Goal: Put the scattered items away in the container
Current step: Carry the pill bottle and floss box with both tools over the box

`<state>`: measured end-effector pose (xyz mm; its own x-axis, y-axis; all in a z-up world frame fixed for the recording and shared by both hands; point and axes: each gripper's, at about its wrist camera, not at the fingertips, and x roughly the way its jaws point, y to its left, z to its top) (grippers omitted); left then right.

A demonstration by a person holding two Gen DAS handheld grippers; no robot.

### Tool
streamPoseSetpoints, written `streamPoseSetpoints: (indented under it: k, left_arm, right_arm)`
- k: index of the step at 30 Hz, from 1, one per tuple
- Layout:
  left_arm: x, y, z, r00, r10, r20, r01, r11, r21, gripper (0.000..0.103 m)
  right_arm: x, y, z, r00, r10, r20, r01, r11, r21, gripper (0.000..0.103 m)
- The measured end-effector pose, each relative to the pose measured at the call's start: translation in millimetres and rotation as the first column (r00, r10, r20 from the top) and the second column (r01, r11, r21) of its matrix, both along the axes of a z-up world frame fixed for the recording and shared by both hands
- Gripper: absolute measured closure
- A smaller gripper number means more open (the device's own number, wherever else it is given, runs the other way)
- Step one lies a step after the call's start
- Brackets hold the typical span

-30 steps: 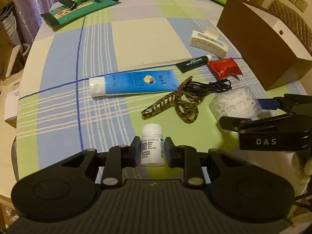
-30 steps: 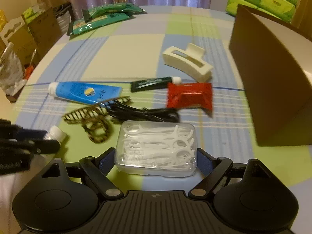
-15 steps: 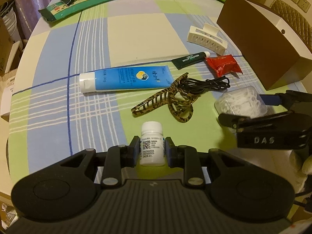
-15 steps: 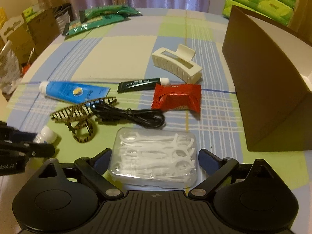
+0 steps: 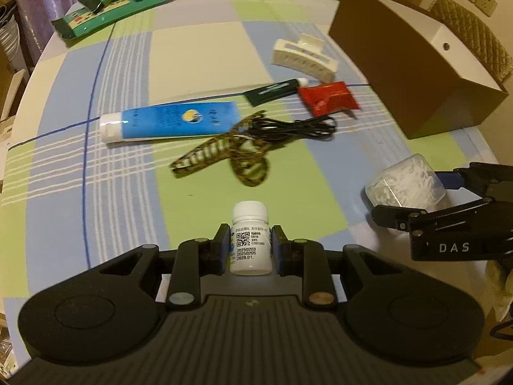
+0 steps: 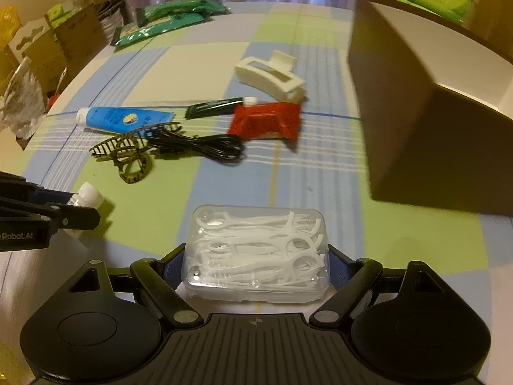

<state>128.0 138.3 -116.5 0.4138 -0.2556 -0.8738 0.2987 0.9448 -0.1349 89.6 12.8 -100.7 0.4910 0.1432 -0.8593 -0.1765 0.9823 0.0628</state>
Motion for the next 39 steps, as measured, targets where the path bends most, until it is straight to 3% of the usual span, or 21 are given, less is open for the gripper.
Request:
streamPoseSetpoints:
  k: [21,39]
  left_arm:
    - [-25,-122,74,0.981,-0.130,0.146,0.144,0.985,-0.094,0.081]
    - [-20,-208,90,0.967,-0.180,0.179,0.201,0.974,-0.108,0.081]
  right_arm:
    - [-45,-123,60,0.989,-0.127,0.073,0.121,0.989,0.082,0.020]
    - [-44,-202,85,0.983,-0.143,0.116,0.133,0.987,0.089,0.020]
